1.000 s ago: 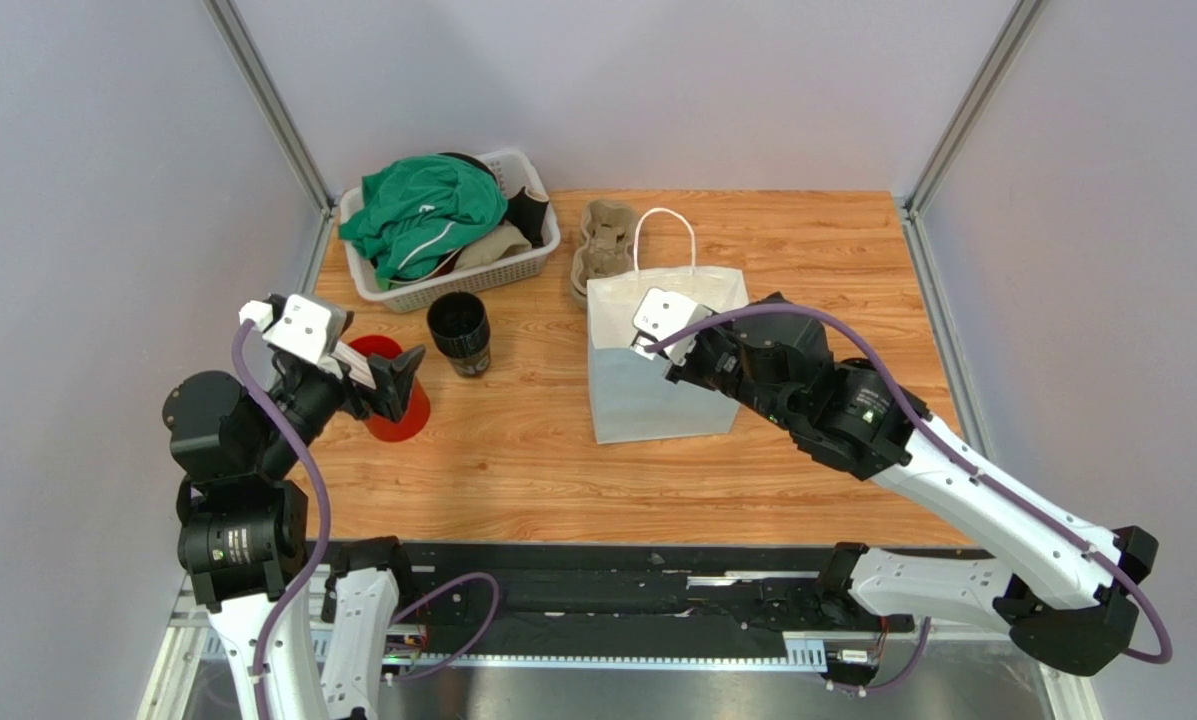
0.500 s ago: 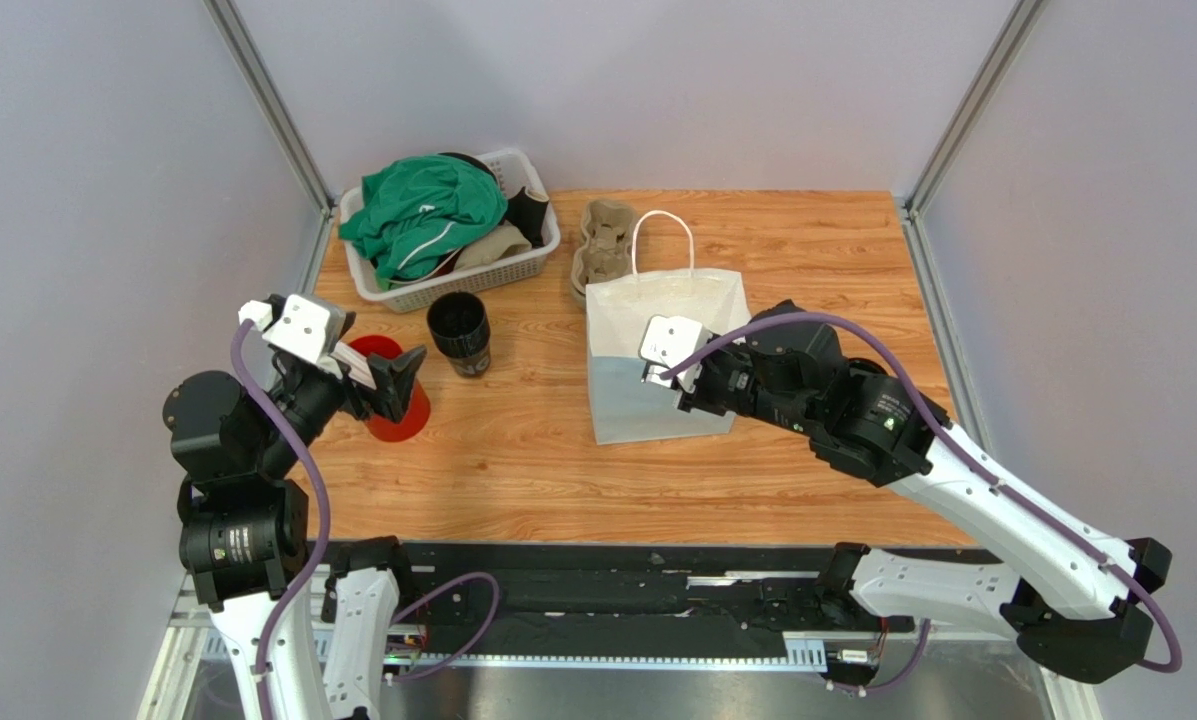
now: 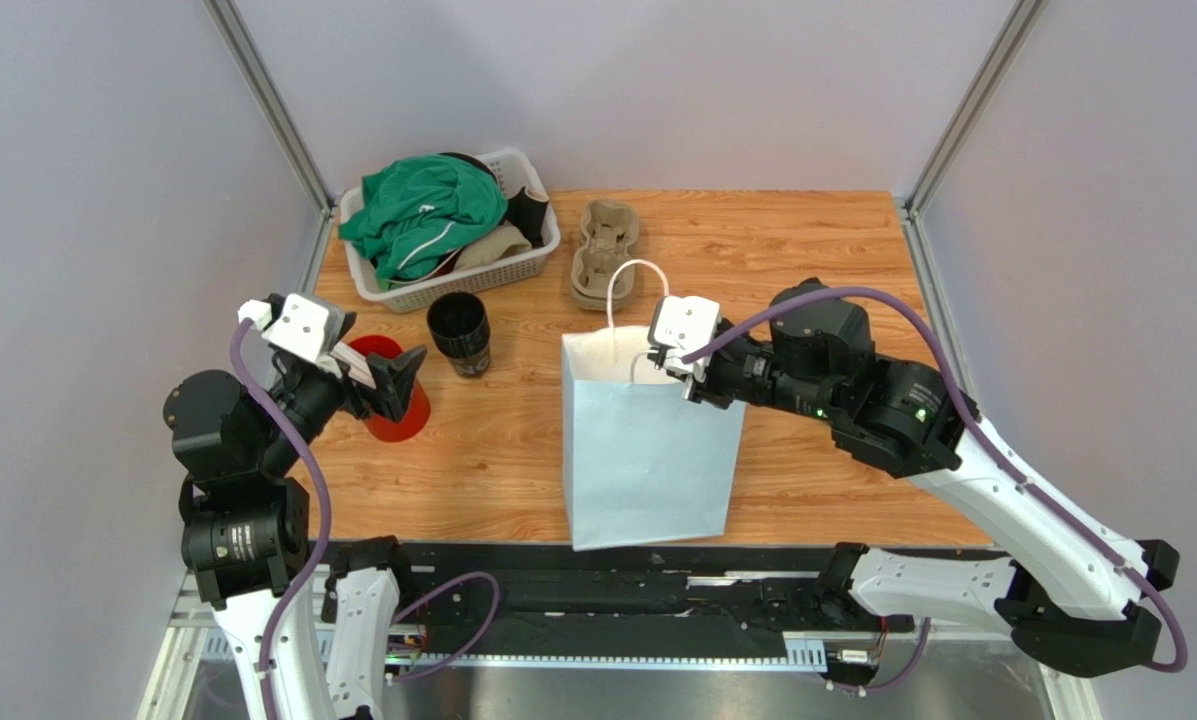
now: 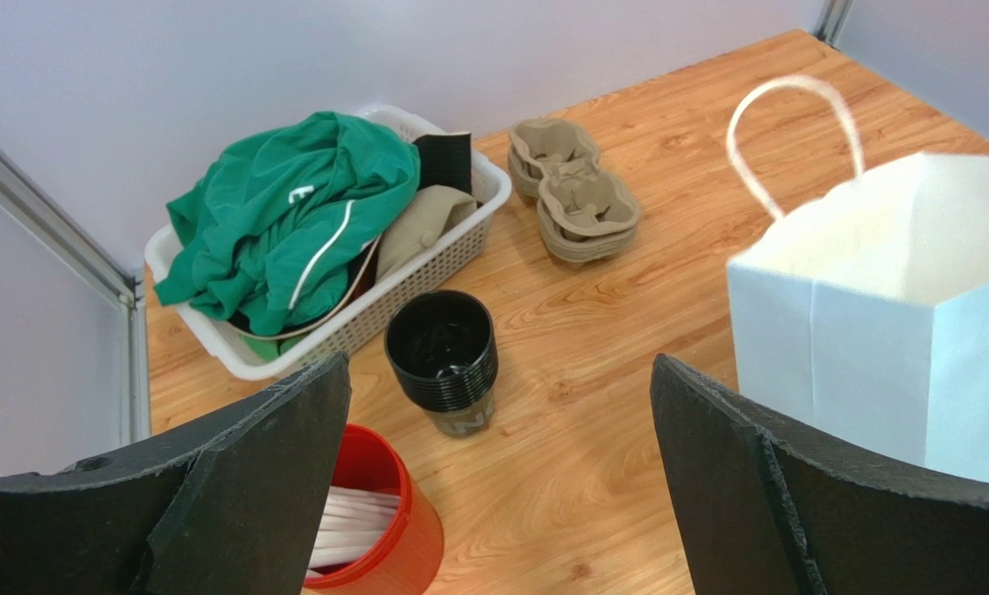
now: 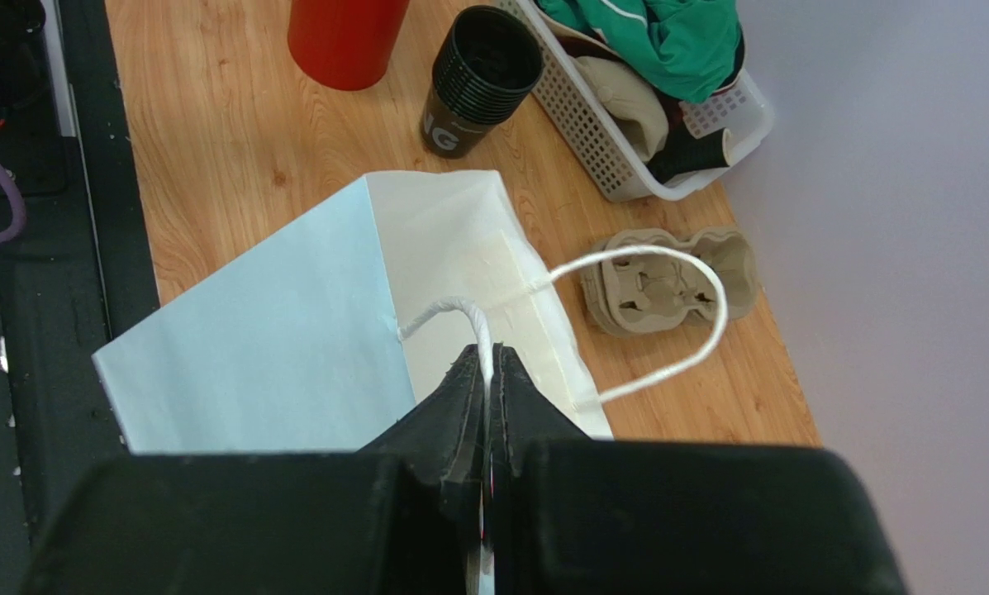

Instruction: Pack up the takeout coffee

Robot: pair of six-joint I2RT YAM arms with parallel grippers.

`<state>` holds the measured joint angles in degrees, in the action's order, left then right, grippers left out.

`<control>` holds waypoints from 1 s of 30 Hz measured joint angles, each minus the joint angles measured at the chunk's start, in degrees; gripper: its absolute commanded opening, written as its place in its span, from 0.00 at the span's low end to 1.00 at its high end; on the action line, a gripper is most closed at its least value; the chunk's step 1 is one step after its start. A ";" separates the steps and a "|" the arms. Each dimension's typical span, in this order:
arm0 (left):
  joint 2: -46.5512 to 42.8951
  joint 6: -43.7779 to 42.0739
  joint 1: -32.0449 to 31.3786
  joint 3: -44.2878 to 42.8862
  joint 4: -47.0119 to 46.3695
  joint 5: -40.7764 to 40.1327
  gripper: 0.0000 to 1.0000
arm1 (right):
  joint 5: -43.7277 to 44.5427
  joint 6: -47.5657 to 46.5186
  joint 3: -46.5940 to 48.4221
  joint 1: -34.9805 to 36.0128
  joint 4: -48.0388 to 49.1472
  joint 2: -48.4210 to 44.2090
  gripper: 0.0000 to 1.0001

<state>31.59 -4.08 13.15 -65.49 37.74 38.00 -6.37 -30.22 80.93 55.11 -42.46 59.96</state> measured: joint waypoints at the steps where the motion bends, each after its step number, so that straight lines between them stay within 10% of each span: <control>1: 0.00 0.09 0.11 0.09 -0.07 0.15 0.99 | -0.17 0.46 0.04 0.09 0.15 0.70 0.04; 20: -0.37 0.37 0.61 0.48 -0.31 0.96 0.99 | 13.94 3.10 17.05 7.56 3.93 14.97 0.02; 30: -0.59 0.35 0.83 0.74 -0.31 1.03 0.99 | 16.52 2.34 8.79 12.55 6.29 19.37 0.06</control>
<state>31.00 -3.73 13.98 -64.75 37.43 39.03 10.15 -27.88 89.71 67.66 -36.16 79.33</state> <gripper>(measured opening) 0.990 0.056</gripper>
